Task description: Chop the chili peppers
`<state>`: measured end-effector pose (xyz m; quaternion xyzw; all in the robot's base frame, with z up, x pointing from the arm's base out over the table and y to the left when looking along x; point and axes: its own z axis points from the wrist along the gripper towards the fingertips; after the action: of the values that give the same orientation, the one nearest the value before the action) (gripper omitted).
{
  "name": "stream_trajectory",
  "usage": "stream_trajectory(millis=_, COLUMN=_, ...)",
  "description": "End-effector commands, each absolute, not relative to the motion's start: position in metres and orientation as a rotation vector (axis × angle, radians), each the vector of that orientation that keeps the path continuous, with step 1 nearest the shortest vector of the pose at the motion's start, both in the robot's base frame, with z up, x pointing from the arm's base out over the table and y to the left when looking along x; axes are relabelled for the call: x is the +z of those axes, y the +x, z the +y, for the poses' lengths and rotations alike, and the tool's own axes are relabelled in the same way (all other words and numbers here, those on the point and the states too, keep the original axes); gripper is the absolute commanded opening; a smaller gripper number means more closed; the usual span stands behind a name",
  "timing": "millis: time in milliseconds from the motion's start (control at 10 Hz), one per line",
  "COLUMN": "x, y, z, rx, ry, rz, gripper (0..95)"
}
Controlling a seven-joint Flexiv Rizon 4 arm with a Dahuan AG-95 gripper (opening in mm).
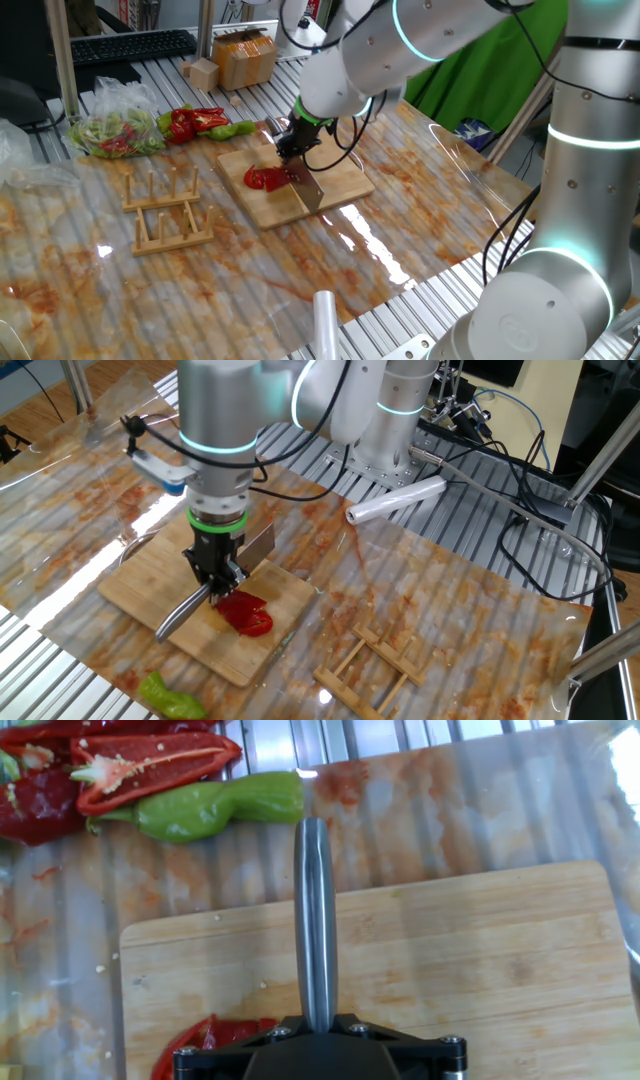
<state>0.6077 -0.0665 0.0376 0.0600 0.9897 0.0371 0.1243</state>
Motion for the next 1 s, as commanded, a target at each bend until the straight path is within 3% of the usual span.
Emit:
stream_trajectory(millis=100, x=0.033, y=0.607, z=-0.065, rx=0.096, ry=0.176, rz=2.892, gripper=0.0)
stream_trajectory(millis=500, x=0.015, y=0.619, z=-0.059, rx=0.106, ry=0.194, rz=2.898, gripper=0.0)
stream_trajectory(millis=1000, x=0.019, y=0.626, z=-0.059, rx=0.124, ry=0.188, rz=2.902, gripper=0.0)
